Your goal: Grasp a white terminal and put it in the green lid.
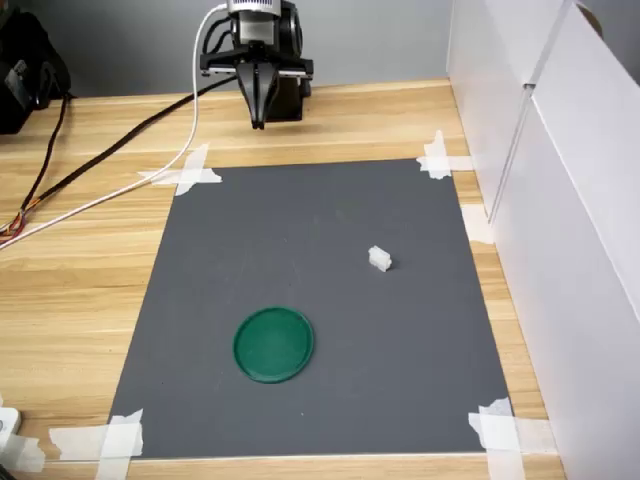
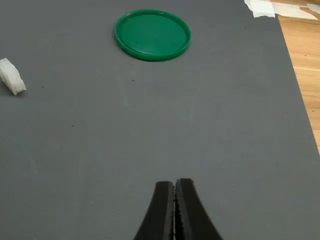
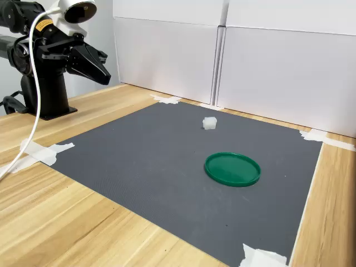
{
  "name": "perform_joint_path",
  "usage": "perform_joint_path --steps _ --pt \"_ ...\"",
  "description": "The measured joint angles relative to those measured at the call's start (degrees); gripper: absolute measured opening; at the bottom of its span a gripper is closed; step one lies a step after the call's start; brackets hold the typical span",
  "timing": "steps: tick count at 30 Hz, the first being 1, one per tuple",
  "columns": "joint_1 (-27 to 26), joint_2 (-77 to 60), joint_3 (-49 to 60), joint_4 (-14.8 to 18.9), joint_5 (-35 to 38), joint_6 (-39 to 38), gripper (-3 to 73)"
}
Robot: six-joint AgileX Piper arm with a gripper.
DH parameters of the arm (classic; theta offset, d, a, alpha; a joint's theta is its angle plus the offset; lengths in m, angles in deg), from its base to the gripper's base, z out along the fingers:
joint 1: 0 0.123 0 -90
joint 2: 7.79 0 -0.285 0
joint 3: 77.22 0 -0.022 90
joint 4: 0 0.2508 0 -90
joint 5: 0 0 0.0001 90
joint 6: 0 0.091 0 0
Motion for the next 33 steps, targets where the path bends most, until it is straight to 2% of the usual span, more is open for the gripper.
perform_joint_path --steps 22,27,33 --pt "0.0 0.0 -0.13 0.0 0.25 0.0 -2.1" --pt "0.0 2.65 -3.14 0.0 6.05 0.0 -2.1" --pt "0.0 10.17 -9.24 0.06 8.8 0.0 -2.1"
